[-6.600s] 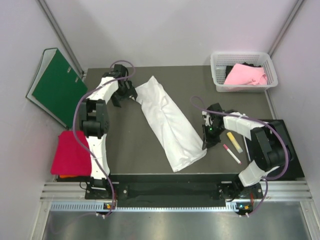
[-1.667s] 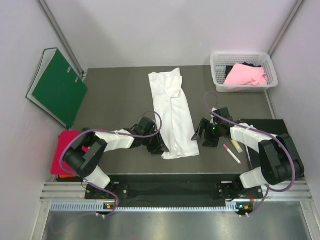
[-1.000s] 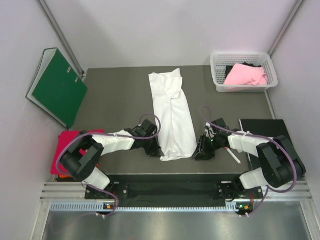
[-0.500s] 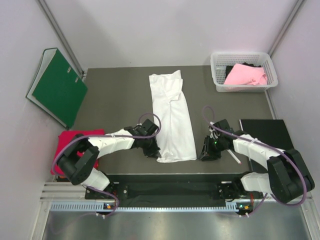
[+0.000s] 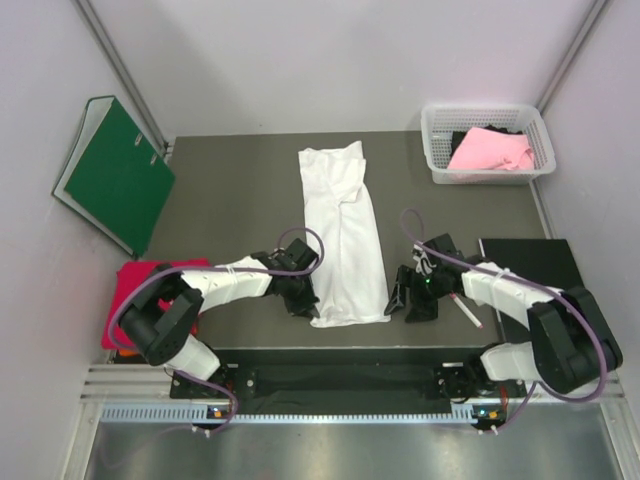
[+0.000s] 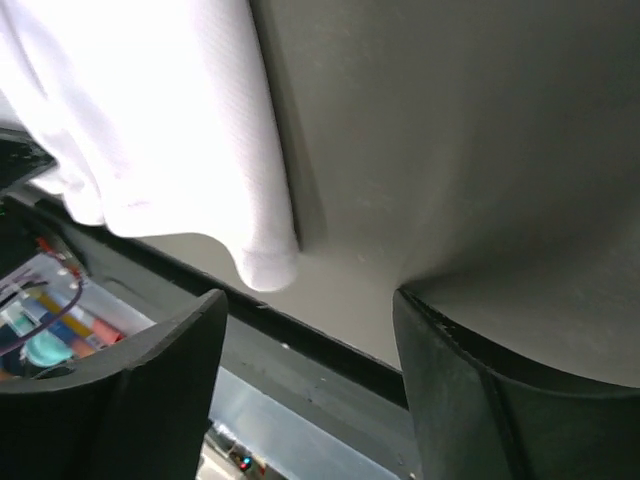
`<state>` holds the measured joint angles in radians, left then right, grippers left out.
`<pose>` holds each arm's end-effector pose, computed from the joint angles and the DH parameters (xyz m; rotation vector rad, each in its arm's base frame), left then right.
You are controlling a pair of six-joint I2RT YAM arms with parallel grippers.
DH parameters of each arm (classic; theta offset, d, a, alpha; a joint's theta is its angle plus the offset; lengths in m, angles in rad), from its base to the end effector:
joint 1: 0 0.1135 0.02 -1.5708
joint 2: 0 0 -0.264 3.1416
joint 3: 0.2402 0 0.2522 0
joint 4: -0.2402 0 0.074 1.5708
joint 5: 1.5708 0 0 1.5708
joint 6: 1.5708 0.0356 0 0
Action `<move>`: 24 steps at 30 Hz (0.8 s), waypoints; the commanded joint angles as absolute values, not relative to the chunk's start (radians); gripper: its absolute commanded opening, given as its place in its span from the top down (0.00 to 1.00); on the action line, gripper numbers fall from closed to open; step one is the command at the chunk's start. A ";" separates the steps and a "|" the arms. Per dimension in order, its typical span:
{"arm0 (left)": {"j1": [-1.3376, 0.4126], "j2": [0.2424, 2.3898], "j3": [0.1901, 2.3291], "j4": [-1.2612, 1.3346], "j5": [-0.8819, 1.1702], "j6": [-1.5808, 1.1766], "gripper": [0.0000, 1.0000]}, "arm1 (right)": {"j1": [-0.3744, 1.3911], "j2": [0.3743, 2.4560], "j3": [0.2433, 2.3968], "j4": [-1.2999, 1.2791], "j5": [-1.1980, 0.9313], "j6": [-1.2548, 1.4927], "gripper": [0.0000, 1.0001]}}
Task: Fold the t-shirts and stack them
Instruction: Grab the bottom of the folded rectangular tshirt with both arms
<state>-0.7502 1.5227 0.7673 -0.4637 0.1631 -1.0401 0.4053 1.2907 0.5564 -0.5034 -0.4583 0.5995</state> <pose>0.1895 -0.1845 0.1505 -0.3895 2.9698 -0.5683 0.1810 0.0948 0.1475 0.1711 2.9515 0.8430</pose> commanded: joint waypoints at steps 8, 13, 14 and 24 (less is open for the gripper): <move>-0.755 1.543 0.819 -0.502 0.158 -1.003 1.00 | 0.426 1.557 0.603 -0.264 -0.508 0.607 0.79; -0.755 1.534 0.853 -0.555 0.138 -0.985 1.00 | 0.428 1.528 0.623 -0.290 -0.549 0.598 0.99; -0.755 1.528 0.877 -0.580 0.130 -0.982 1.00 | 0.428 1.514 0.627 -0.301 -0.554 0.597 1.00; -0.726 1.542 1.135 -0.718 0.038 -0.907 1.00 | 0.411 1.431 0.871 -0.439 -0.543 0.532 1.00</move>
